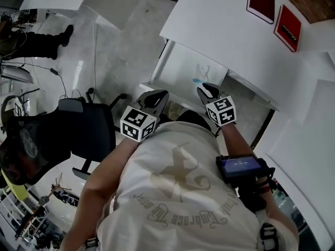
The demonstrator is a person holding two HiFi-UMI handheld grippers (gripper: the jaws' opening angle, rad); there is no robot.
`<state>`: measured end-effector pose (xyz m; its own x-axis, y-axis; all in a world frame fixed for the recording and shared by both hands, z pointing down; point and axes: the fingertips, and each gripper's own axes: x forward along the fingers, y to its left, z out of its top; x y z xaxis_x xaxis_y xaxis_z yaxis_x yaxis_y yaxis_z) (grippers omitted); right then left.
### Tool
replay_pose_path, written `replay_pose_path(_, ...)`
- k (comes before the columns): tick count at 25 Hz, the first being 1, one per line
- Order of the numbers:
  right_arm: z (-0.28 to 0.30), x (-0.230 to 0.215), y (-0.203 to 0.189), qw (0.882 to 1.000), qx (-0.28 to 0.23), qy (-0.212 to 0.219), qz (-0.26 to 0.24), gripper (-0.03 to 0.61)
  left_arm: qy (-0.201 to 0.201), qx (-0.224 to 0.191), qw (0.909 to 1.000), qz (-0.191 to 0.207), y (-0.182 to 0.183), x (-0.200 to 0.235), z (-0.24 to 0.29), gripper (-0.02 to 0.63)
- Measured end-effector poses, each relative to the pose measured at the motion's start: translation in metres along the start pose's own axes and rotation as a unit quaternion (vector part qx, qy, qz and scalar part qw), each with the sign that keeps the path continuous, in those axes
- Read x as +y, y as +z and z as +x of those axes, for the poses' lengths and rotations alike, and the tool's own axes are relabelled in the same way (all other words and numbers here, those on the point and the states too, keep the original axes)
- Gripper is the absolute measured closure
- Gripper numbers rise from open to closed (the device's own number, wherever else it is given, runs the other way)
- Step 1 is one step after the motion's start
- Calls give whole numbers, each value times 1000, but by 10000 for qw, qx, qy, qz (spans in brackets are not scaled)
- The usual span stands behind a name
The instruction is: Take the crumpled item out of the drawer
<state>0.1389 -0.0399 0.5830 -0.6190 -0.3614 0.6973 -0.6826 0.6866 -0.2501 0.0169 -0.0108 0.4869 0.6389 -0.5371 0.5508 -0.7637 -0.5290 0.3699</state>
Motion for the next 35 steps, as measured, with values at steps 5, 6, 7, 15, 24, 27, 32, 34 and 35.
replay_pose_path(5, 11, -14, -4, 9998, 202, 48, -67, 448, 63, 45, 9999, -68, -2, 5, 4, 586)
replay_pose_path(6, 14, -17, -5, 9997, 238, 51, -94, 448, 85, 53, 9999, -94, -2, 7, 5, 586)
replay_pose_path(7, 16, -20, -5, 9995, 274, 53, -117, 448, 103, 64, 9999, -117, -3, 8, 5, 586)
replay_pose_path(15, 36, -30, -11, 9984, 528, 98, -197, 434, 137, 145, 9996, -192, -4, 11, 11, 586)
replay_pose_path(24, 55, -37, -27, 9959, 836, 207, -265, 403, 150, 290, 9991, -279, -11, 13, 20, 586)
replay_pose_path(27, 61, -43, -33, 9941, 996, 212, -366, 399, 137, 319, 9988, -340, -12, 15, 22, 586)
replay_pose_path(32, 80, -55, -42, 9913, 1250, 169, -387, 388, 190, 300, 9983, -455, -15, 29, 26, 586)
replay_pose_path(34, 84, -59, -45, 9901, 1349, 147, -364, 383, 178, 296, 9981, -511, -16, 29, 27, 586)
replay_pose_path(35, 85, -61, -47, 9893, 1405, 137, -361, 382, 164, 302, 9980, -537, -16, 29, 29, 586)
